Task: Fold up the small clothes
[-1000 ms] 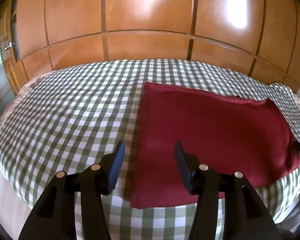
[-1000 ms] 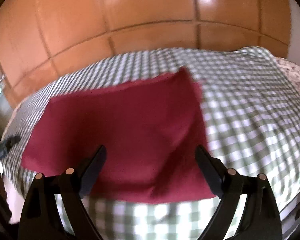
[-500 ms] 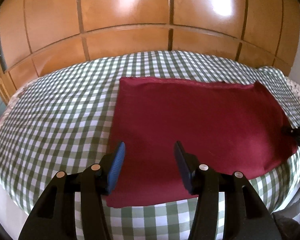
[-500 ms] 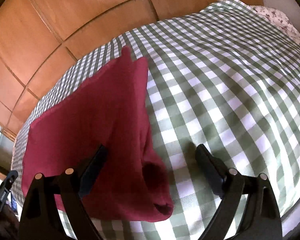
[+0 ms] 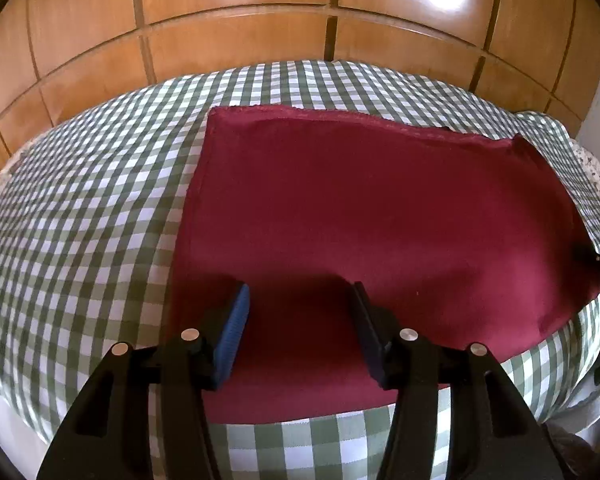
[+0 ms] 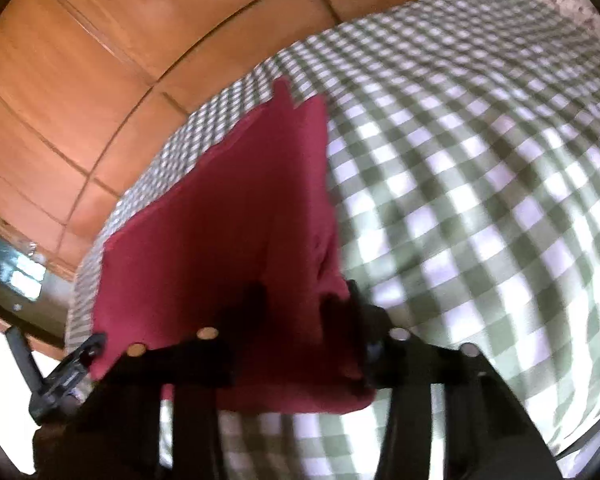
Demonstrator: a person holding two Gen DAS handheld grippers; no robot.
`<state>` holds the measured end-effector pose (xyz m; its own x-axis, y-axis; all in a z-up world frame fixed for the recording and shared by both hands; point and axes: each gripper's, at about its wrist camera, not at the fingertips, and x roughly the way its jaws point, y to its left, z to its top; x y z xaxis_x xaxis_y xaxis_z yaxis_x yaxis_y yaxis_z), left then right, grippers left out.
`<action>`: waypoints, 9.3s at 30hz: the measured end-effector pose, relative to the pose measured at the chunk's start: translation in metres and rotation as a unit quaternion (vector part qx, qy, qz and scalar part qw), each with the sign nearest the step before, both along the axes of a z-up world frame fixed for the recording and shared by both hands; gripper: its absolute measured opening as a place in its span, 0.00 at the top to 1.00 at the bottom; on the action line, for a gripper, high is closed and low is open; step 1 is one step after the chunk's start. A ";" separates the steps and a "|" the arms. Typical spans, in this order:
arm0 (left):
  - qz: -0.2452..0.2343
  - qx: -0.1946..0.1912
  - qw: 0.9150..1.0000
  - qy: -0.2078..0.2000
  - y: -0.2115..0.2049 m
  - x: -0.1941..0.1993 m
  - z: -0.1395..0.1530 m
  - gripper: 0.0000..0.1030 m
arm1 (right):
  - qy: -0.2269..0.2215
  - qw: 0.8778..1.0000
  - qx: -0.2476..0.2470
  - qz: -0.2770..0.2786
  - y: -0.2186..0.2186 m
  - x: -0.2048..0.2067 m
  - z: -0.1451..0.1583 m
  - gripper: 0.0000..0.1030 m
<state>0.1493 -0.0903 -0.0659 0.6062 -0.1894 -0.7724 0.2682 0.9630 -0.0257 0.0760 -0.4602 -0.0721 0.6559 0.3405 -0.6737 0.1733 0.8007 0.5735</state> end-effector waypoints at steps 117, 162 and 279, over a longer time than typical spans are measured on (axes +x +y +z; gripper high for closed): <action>-0.066 -0.174 0.982 -0.031 0.058 0.049 0.107 0.84 | -0.128 0.932 -0.095 0.326 0.254 0.028 0.067 0.41; 0.014 -0.174 0.984 0.041 0.069 0.042 0.012 0.92 | -0.011 0.961 -0.142 0.239 0.266 0.218 0.031 0.18; -0.213 -0.051 0.975 0.032 -0.233 0.048 0.027 0.45 | -0.091 0.975 -0.195 -0.061 -0.004 -0.068 0.075 0.36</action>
<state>0.1970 -0.3232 -0.0393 0.4064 -0.4907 -0.7708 0.6379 0.7563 -0.1451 0.0085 -0.4645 0.0030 0.7957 -0.0074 -0.6056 0.2060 0.9436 0.2591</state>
